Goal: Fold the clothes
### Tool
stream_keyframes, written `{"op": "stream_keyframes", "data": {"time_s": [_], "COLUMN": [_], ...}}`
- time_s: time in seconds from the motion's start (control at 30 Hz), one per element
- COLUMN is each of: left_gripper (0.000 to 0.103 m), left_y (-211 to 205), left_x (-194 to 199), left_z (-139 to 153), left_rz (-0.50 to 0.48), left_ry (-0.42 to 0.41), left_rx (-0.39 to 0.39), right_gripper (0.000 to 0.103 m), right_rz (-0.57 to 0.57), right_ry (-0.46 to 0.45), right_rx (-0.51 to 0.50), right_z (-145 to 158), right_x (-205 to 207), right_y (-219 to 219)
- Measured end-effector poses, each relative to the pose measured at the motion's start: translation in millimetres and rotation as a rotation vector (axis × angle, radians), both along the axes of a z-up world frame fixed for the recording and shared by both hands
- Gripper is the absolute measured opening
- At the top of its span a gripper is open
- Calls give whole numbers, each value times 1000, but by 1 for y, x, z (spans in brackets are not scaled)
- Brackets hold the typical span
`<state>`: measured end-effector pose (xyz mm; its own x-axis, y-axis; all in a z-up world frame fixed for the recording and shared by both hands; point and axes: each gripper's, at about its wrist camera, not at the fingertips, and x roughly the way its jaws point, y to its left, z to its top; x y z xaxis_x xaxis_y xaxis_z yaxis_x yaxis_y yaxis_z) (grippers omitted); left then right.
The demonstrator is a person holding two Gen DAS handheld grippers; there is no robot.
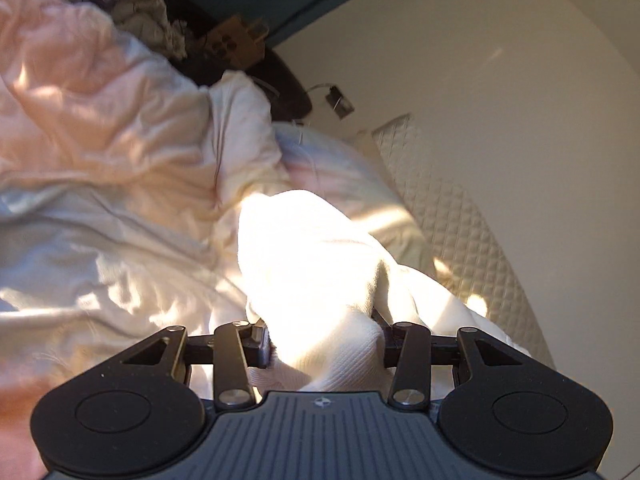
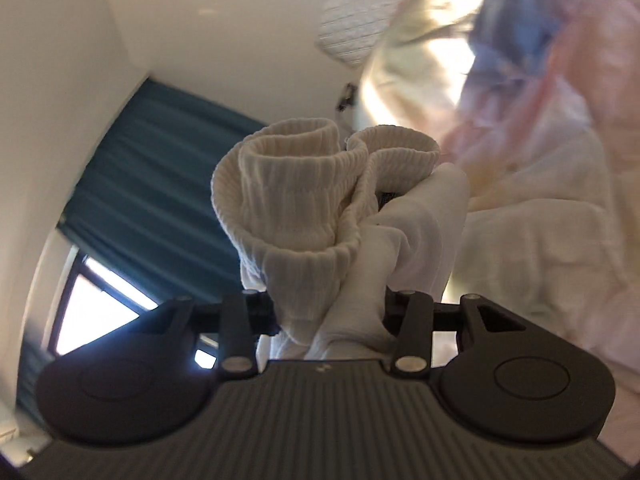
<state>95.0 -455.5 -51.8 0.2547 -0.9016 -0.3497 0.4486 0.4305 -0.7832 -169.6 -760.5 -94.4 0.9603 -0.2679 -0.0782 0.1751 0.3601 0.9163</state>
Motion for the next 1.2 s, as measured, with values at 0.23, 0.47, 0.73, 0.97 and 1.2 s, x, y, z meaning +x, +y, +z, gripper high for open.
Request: {"op": "stream_keyframes", "data": {"time_s": [0.23,0.47,0.73,0.97,1.2], "left_gripper": [46,54,85,90,103], "left_y": [-20,-11,12,36,61], "left_x": [28,24,2,-40,-102], "left_z": [-85,-95,-54,18,91], "left_rz": [-39,-81,-60,-70,-72], "left_ry": [102,60,-29,-239,-415], "left_rx": [105,102,201,308,304], "right_gripper": [45,49,69,86,86], "right_rz": [-33,-22,-7,-32,-67], "right_ry": [131,113,242,466,552], "right_rx": [155,208,199,5,-208], "right_z": [-84,-119,-93,-46,19], "right_x": [2,0,-5,-17,-41], "right_y": [-7,-12,-14,4,47]}}
